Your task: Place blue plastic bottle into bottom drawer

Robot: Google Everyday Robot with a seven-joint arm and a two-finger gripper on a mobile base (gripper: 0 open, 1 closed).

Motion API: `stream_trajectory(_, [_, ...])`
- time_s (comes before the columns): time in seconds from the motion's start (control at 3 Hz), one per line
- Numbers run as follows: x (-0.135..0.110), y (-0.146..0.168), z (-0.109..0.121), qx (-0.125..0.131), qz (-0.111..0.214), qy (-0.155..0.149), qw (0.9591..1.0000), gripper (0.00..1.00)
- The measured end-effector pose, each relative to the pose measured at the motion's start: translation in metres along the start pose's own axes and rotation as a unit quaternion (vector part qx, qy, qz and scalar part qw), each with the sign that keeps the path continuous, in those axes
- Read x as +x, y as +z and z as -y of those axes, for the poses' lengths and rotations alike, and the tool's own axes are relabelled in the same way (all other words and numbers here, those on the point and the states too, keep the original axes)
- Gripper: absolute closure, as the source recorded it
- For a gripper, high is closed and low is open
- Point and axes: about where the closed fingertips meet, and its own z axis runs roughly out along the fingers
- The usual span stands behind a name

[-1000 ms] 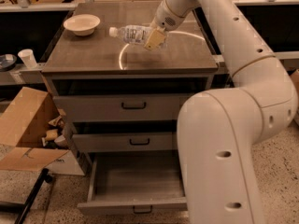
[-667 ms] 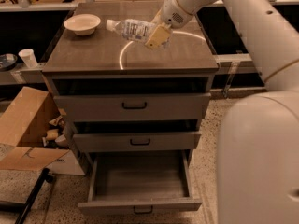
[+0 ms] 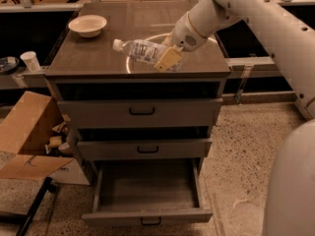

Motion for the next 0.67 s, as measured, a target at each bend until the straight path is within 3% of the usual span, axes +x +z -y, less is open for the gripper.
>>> stream_trajectory(0.67, [0.011, 0.006, -0.009, -0.005, -0.009, 0.011, 0.9999, 1.00])
